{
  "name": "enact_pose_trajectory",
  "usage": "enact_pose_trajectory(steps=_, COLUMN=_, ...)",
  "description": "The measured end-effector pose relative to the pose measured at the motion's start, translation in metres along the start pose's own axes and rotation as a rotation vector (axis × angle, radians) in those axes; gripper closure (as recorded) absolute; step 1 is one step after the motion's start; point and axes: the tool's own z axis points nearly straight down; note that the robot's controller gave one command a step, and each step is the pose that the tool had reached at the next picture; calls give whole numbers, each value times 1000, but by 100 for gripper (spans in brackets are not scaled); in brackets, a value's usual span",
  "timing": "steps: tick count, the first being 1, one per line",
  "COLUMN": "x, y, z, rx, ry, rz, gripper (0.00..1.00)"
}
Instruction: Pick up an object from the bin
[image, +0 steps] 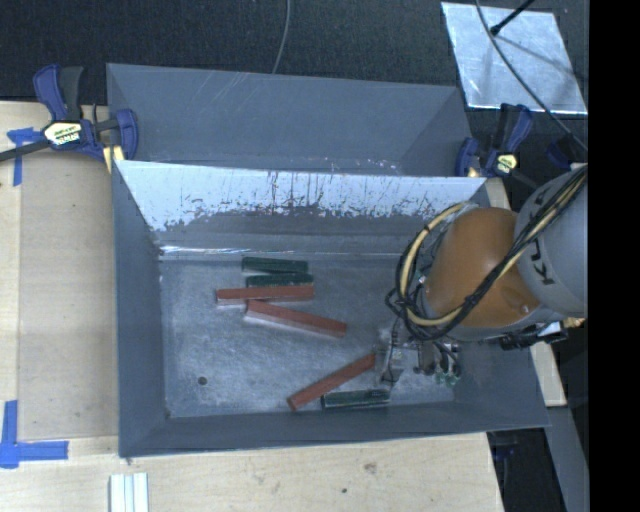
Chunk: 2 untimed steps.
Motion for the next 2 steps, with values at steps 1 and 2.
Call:
enact_pose_trajectory(steps=1, x=-1, y=0, z=0, rx=-1, ry=-2, rz=1, gripper=0)
enact_pose_trajectory(steps=2, x=0, y=0, z=0, rx=-1, ry=-2, rz=0, gripper=0)
